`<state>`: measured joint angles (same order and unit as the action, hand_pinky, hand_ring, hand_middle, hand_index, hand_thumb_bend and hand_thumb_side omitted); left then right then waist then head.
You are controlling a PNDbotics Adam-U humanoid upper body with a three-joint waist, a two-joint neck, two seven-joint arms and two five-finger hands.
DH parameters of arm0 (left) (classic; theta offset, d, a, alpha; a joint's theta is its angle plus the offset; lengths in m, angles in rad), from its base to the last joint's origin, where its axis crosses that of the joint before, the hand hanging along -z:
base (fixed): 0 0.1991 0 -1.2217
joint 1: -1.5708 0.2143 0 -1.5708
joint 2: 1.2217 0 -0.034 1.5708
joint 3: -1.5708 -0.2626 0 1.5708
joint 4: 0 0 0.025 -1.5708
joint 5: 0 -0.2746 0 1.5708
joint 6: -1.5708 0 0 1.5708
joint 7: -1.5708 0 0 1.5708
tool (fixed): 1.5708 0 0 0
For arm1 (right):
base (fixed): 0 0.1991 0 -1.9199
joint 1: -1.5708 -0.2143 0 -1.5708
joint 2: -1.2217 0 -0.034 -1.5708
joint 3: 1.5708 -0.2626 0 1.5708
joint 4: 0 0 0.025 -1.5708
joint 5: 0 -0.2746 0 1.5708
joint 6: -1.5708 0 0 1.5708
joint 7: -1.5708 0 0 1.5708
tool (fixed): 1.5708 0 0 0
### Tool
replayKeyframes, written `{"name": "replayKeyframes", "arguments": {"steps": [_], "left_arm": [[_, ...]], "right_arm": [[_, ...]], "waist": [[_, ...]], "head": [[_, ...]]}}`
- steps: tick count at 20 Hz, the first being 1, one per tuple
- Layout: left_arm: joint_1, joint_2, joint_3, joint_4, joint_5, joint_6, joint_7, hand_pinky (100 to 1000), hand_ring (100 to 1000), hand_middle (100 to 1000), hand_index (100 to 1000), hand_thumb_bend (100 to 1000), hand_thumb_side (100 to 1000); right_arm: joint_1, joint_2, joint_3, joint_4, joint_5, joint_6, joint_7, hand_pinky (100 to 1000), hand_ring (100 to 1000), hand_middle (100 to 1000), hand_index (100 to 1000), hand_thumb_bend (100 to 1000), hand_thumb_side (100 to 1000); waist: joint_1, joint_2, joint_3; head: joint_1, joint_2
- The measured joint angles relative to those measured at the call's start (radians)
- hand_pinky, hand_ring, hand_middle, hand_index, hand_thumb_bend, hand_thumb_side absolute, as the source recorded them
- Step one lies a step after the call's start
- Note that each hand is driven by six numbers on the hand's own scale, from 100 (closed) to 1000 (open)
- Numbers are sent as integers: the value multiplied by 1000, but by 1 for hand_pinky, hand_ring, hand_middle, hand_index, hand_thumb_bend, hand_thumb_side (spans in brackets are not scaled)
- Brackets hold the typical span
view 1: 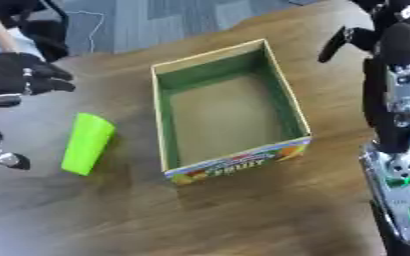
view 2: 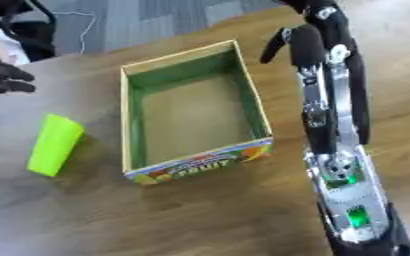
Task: Pick up objects on the table and place them in the box.
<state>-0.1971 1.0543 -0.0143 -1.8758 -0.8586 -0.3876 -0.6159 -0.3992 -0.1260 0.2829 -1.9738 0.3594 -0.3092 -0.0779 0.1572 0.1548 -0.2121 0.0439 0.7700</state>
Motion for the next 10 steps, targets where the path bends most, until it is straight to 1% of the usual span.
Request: {"name": "replayKeyframes", "arguments": {"steps": [3,4,5,6,10], "left_arm": [[-6,0,-17,10,-26,-13,-20,1000,1000,963,1000,1000,425],[-8,0,-23,16,-36,-15,-29,1000,1000,961,1000,1000,439],[-13,0,-29,25,-46,-16,-40,1000,1000,961,1000,1000,482],[-17,0,-34,35,-56,-16,-49,1000,1000,958,1000,1000,447],[-29,-6,-57,85,-70,-11,-76,1000,1000,956,1000,1000,456]], "right_arm": [[0,0,0,0,0,0,1,365,839,792,942,182,1000],[0,0,0,0,0,0,1,364,838,792,943,188,1000],[0,0,0,0,0,0,1,364,838,792,943,187,1000],[0,0,0,0,0,-1,2,360,837,791,944,196,1000],[0,0,1,0,0,-3,5,358,836,791,946,201,1000]], "waist": [[0,0,-2],[0,0,-3],[1,0,-6],[1,0,-8],[9,0,-14]], "head": [[0,0],[0,0],[0,0],[0,0],[0,0]]}}
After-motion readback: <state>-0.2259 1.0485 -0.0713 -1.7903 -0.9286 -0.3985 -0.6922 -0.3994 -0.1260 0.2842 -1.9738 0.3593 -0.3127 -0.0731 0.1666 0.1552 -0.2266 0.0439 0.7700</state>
